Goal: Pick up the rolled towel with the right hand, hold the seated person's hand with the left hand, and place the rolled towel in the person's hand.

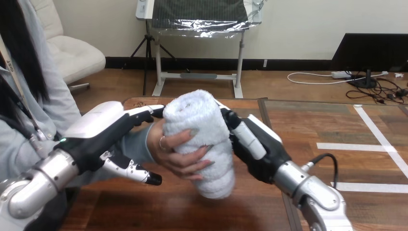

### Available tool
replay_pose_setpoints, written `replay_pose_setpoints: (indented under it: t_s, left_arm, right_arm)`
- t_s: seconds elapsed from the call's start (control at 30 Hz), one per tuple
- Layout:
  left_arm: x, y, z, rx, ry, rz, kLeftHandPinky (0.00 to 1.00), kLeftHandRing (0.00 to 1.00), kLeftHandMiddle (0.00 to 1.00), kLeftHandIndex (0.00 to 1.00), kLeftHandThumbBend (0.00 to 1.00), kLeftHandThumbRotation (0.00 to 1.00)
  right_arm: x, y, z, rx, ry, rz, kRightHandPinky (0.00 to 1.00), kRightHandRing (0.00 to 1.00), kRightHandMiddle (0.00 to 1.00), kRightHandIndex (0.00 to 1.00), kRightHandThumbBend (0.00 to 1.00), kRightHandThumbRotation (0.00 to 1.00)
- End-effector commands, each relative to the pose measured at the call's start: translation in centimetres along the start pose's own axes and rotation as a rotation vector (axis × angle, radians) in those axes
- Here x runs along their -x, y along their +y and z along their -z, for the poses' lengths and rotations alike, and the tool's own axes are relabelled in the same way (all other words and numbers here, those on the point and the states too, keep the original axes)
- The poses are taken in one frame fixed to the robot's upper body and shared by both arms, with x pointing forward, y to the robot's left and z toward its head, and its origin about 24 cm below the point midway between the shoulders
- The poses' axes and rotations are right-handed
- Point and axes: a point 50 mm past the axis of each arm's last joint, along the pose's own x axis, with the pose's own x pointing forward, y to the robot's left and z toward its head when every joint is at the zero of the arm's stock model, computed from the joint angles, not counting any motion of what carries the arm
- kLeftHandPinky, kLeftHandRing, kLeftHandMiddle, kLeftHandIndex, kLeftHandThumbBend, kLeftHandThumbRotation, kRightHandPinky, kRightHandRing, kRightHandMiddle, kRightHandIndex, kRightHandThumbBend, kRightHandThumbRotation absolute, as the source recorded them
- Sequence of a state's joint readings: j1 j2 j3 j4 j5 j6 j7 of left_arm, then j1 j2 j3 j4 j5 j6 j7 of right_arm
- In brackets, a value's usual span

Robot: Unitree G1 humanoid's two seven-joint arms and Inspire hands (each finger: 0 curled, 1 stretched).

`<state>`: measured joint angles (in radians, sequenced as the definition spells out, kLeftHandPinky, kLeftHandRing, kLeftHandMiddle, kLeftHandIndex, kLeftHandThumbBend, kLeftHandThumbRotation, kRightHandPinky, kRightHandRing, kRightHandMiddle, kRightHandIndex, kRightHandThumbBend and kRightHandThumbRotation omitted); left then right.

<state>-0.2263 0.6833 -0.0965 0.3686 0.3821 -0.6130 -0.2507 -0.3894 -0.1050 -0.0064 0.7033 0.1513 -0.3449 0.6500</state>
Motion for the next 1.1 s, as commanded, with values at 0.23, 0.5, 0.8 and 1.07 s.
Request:
replay_pose_setpoints:
  t_s: [0.23,0.5,0.8,1.07]
  left_arm:
    - [0.6,1.7,-0.6,-0.030,-0.024,-0.058,0.87,0.91,0.93,0.95,1.00,0.38]
    - [1.1,1.3,-0.4,-0.026,-0.012,-0.049,0.89,0.94,0.97,0.99,1.00,0.41]
    - [1.7,0.5,-0.2,-0.038,-0.016,-0.068,0.92,0.97,1.00,1.00,1.00,0.51]
    - [2.3,-0.3,-0.3,-0.049,-0.019,-0.090,0.93,0.99,1.00,1.00,1.00,0.60]
  right_arm:
    - [-0.3,-2.2,-2.2,0.026,-0.067,0.053,0.95,0.93,0.92,0.98,0.99,0.83]
    - [0.0,-2.5,-2.2,0.023,-0.071,0.071,0.96,0.96,0.94,1.00,0.99,0.81]
    - [0.4,-2.9,-2.2,0.043,-0.068,0.087,0.97,0.99,0.98,1.00,1.00,0.81]
    - [0.7,-3.0,-2.2,0.066,-0.071,0.092,0.98,1.00,1.00,1.00,1.00,0.83]
